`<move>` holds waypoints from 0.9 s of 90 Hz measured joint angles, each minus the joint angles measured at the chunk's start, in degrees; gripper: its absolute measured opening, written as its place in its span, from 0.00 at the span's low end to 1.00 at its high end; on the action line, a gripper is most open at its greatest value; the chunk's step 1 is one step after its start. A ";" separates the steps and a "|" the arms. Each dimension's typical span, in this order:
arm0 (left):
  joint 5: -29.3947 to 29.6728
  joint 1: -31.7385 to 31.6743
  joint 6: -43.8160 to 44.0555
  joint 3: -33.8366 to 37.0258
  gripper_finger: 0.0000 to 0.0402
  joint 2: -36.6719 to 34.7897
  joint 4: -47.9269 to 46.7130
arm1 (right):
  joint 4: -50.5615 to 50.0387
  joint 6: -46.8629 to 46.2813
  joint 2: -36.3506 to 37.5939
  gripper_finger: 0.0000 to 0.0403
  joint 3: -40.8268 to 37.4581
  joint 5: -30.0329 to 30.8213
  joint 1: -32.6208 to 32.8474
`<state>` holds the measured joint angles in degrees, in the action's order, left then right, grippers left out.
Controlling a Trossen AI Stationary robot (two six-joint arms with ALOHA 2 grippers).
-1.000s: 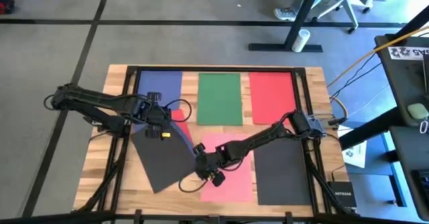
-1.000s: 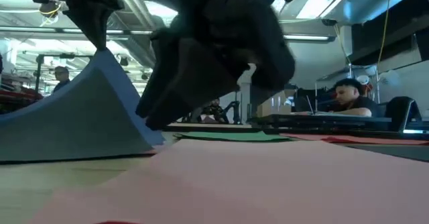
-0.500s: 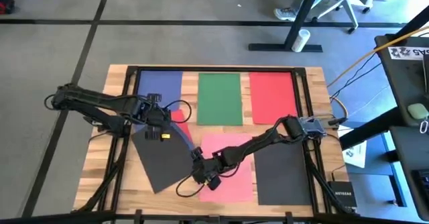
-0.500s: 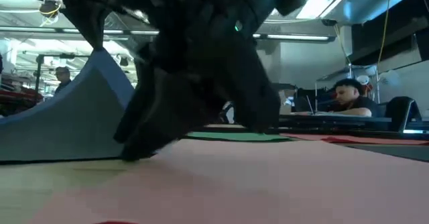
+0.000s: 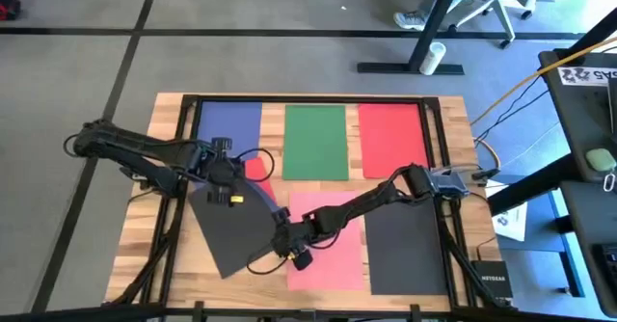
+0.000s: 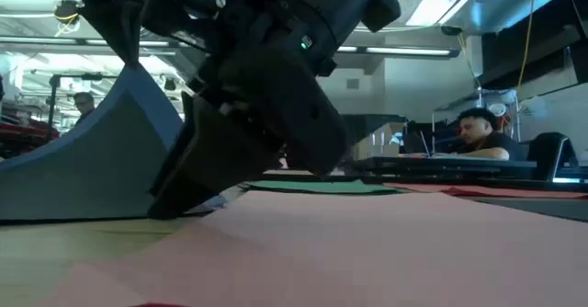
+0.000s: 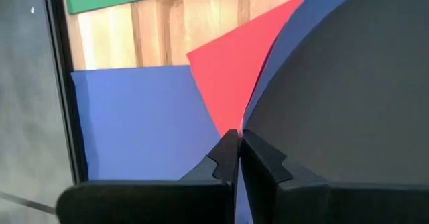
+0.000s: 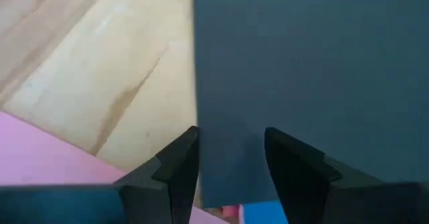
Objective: Organize paper
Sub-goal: Stack the black paper on top of the other black paper
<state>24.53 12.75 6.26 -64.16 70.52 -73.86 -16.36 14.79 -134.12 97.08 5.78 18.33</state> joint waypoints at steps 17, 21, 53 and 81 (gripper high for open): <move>0.00 0.00 0.00 0.00 0.00 0.00 0.09 | -0.15 -0.01 -0.05 0.28 -0.07 -1.72 -0.09; 0.00 0.00 0.00 0.00 0.00 0.00 0.28 | -0.15 -0.35 -0.07 0.24 -0.09 -1.93 -0.09; -0.57 0.02 0.00 0.00 0.00 0.00 1.09 | -0.07 -0.59 -0.13 0.01 -0.15 -3.00 0.00; -0.57 0.02 -0.20 0.00 0.00 0.00 1.03 | -8.40 0.33 -0.53 0.00 5.95 -1.41 2.14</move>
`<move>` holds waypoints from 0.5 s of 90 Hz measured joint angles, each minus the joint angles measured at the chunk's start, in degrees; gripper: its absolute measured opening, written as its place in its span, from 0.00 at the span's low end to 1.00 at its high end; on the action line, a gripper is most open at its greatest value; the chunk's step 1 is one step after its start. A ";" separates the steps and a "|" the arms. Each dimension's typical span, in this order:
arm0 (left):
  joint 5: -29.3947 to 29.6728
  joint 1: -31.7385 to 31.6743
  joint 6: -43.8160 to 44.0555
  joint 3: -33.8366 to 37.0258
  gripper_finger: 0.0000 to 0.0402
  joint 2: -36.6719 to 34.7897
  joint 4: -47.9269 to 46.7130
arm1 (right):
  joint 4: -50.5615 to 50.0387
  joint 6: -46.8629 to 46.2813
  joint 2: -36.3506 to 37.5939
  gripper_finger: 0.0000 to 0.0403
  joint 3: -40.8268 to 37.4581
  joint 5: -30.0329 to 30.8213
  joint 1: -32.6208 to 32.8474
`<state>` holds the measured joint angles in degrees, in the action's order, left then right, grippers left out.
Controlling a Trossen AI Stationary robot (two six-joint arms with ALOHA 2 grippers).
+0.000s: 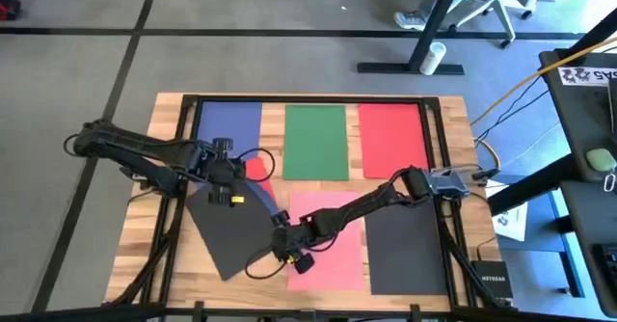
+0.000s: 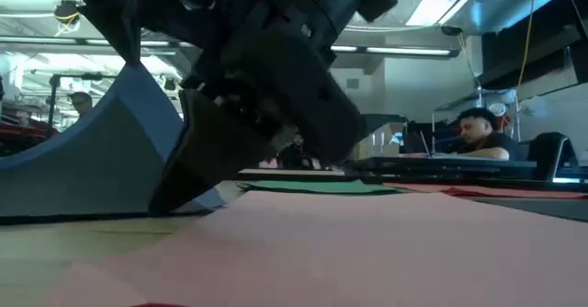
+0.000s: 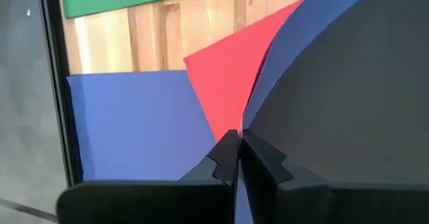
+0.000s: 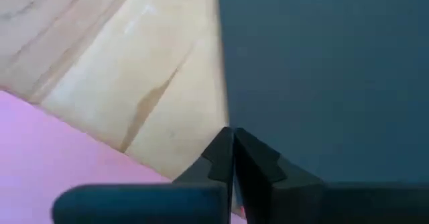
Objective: Organize paper
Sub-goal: Stack the black paper on top of the other black paper
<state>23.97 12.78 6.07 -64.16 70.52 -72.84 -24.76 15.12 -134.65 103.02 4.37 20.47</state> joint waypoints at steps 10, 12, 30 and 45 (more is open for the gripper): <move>0.00 0.00 -0.02 0.00 0.00 0.00 -0.02 | -3.08 0.39 0.13 0.01 1.42 5.58 0.96; 0.00 0.00 -0.02 0.00 0.00 0.00 -0.03 | -3.79 0.40 0.13 0.01 1.41 6.63 0.97; 0.00 0.00 -0.02 0.00 0.00 0.00 -0.04 | -7.05 0.37 0.13 0.08 0.47 7.47 1.22; 0.00 0.00 -0.02 0.00 0.00 0.00 -0.08 | -6.33 0.41 0.20 0.01 0.35 7.68 1.27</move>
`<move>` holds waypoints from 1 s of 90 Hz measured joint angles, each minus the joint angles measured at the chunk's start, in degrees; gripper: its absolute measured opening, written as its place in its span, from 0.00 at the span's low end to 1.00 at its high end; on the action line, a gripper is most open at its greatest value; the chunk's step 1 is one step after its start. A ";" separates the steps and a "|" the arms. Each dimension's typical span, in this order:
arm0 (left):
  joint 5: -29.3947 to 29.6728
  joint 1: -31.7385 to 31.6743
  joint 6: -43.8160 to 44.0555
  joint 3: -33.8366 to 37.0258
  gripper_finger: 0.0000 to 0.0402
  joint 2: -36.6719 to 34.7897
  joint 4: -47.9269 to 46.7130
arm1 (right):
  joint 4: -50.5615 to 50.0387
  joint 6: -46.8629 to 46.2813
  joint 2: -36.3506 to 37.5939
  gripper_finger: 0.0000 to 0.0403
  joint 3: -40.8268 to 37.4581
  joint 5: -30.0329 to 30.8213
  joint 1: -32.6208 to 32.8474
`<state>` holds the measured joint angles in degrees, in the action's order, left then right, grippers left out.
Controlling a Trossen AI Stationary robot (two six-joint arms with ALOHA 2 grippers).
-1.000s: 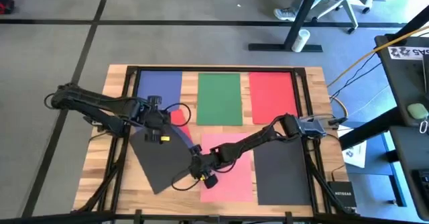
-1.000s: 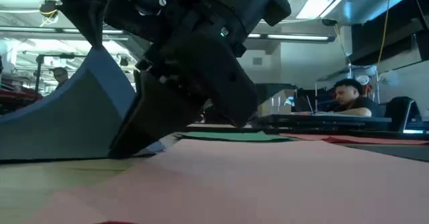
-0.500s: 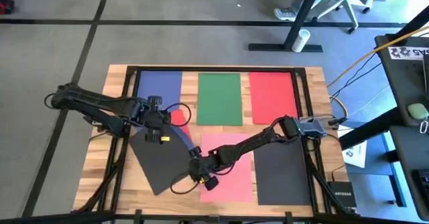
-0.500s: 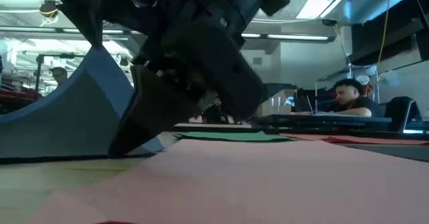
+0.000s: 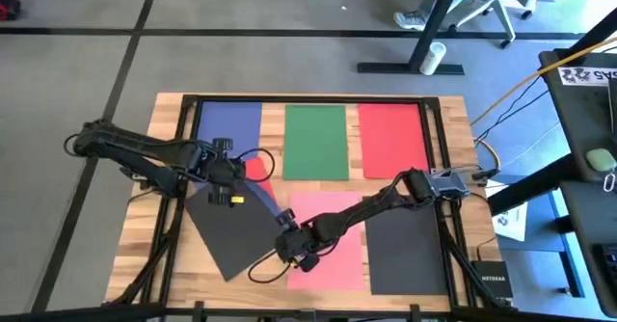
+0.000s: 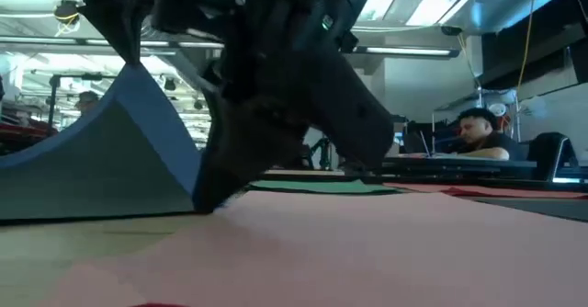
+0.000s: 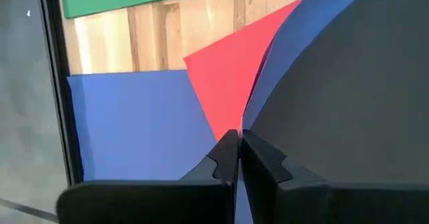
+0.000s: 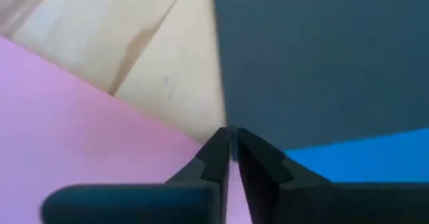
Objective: Organize paper
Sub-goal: Stack the black paper on top of the other black paper
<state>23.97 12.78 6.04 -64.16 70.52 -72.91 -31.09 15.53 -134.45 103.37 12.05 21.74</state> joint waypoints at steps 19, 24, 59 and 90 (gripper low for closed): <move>-0.70 0.00 0.11 0.00 0.00 0.00 -0.03 | 0.67 0.09 0.02 0.17 0.00 -1.17 0.00; -0.96 0.00 0.09 0.00 0.00 0.00 -0.03 | 0.76 -0.19 0.02 0.23 0.00 -1.73 0.00; -1.13 0.71 0.59 0.02 0.00 0.00 -0.17 | 5.13 -0.28 -2.41 0.38 0.33 -1.76 -1.18; -1.64 1.20 0.83 0.02 0.00 0.00 -0.16 | 6.63 -0.24 -3.19 0.02 0.24 -2.67 -1.36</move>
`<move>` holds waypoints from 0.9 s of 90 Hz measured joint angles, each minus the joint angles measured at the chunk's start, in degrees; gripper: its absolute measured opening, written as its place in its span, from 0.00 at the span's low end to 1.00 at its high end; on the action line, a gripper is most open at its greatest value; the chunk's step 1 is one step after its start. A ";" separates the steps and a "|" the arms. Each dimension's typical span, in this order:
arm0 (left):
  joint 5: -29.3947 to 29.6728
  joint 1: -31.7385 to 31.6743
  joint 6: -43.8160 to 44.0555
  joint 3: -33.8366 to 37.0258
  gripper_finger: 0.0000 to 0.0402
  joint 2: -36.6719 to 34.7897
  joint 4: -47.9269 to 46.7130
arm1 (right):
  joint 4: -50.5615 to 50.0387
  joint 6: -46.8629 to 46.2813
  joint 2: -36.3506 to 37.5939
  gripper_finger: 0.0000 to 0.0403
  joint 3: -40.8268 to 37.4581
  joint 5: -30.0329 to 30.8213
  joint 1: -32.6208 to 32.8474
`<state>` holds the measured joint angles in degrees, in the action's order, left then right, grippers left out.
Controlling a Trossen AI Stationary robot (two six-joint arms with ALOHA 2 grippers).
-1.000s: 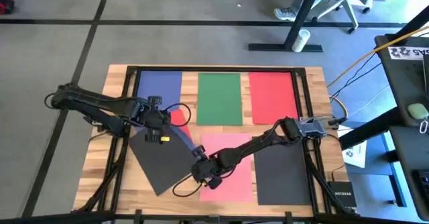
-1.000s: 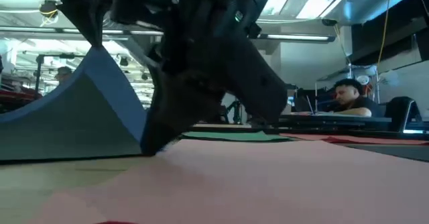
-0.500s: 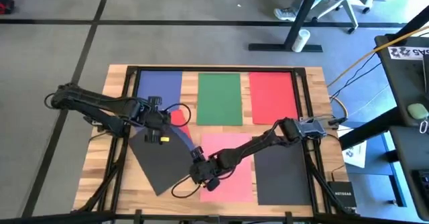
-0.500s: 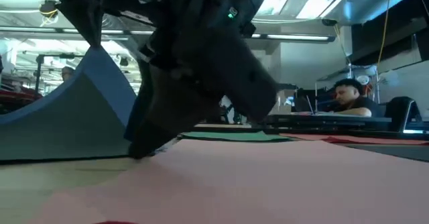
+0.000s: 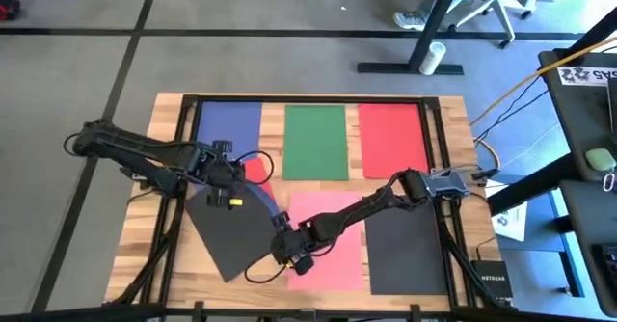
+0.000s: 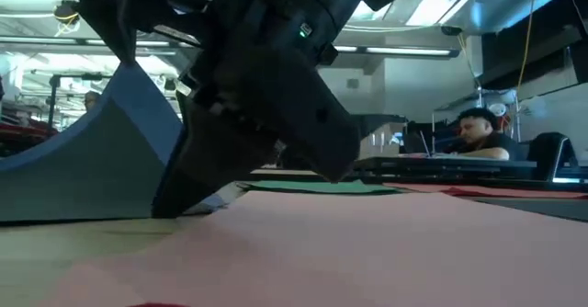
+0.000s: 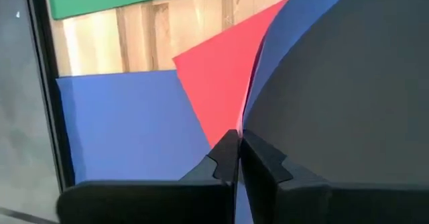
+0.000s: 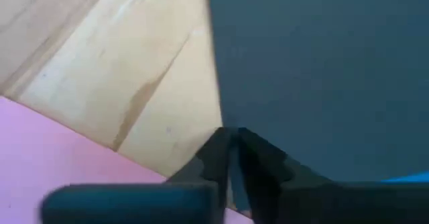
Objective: Organize paper
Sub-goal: Stack the black paper on top of the other black paper
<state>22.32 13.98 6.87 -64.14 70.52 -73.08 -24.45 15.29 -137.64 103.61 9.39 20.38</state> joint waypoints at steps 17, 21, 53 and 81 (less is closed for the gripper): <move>-0.06 0.00 0.02 0.00 0.00 0.00 0.00 | 0.22 -0.01 -0.07 0.01 -0.02 0.18 0.36; -0.06 0.02 0.02 0.00 0.00 0.00 0.00 | 0.00 0.20 -0.02 0.01 0.16 1.07 0.62; -0.09 0.88 0.47 0.00 0.00 0.00 0.00 | -8.87 1.07 -0.44 0.00 7.28 4.00 2.38; -0.09 2.98 2.01 0.00 0.00 0.00 -0.13 | -17.48 -0.24 -0.81 0.07 8.20 7.08 2.43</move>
<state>22.24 16.96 8.88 -64.14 70.52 -73.20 -41.93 15.05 -138.45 111.81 16.47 22.81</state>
